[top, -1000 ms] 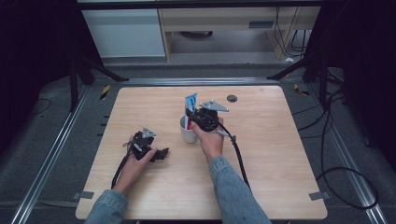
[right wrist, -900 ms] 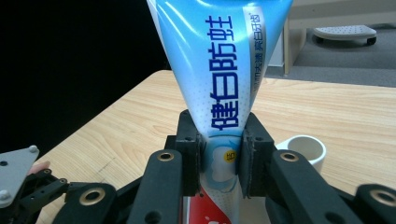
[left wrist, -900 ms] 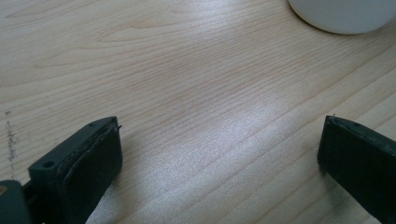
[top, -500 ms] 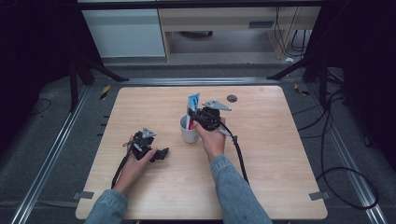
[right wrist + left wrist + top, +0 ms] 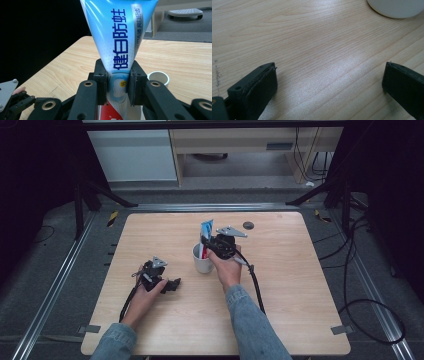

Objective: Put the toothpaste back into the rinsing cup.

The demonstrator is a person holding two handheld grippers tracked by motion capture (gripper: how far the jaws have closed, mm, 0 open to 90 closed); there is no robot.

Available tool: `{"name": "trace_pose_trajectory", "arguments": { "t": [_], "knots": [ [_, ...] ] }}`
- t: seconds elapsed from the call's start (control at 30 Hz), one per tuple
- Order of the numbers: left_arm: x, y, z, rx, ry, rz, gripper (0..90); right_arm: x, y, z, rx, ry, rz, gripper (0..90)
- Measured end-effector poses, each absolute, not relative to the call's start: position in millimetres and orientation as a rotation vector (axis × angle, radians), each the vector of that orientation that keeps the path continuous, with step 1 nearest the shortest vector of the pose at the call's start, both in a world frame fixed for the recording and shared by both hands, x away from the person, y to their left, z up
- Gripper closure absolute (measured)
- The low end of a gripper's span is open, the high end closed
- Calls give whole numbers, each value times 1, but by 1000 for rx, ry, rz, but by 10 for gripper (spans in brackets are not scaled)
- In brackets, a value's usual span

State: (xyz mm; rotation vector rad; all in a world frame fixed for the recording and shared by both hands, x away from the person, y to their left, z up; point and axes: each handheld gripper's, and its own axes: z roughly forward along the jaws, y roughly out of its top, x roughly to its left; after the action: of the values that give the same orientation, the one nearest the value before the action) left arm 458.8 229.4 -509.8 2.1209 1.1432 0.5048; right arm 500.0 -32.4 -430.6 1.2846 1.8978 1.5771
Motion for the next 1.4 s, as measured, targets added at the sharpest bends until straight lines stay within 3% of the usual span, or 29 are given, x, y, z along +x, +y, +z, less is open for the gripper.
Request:
{"name": "trace_pose_trajectory", "arguments": {
  "t": [1.4],
  "knots": [
    [459, 229, -510, 2121, 1143, 505, 0, 500, -47, -433, 1305, 1903, 1603, 711]
  ]
}}
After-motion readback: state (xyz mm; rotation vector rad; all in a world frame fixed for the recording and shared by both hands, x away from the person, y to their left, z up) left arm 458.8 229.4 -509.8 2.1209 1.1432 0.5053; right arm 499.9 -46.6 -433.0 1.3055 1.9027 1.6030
